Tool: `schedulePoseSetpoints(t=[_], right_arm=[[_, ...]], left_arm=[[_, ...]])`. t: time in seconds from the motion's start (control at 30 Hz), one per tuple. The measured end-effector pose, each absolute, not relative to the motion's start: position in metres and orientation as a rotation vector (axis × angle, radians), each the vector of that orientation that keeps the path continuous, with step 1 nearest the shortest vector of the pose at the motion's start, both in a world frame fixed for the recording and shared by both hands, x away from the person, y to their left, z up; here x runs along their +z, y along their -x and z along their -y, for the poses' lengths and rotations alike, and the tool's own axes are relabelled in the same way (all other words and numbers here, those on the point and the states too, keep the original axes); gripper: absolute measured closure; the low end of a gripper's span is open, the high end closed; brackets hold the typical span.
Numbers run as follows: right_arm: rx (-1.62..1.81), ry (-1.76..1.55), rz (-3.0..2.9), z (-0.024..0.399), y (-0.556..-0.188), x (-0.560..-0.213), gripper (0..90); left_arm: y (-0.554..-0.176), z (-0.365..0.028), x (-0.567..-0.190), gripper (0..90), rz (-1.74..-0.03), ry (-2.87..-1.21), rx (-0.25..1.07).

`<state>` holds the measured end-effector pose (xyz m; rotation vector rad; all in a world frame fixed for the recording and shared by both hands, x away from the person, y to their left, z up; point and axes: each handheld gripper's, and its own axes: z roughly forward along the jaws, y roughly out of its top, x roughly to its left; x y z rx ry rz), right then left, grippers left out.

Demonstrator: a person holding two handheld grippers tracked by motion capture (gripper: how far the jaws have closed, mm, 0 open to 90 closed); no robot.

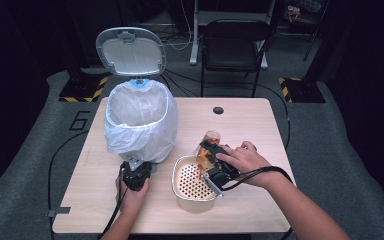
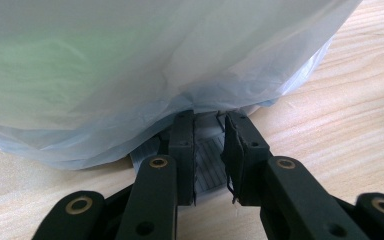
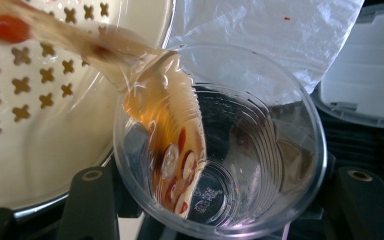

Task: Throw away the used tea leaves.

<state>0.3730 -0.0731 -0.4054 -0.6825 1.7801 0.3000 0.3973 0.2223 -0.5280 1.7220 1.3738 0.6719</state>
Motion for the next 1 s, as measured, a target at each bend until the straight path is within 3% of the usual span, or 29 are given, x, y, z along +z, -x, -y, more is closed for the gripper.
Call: schedulePoseSetpoints(t=[0.5,1.0], right_arm=[[0.057,0.885,-1.477,0.07,-0.362,-0.423,40.1],[0.067,0.975,-1.336,0.067,-0.356,-0.422,40.0]], left_arm=[[-0.397,-0.221,-0.528,74.8,-1.382,-1.711,0.662],[-0.397,-0.222,-0.528,74.9,-1.379,-1.72,0.663]])
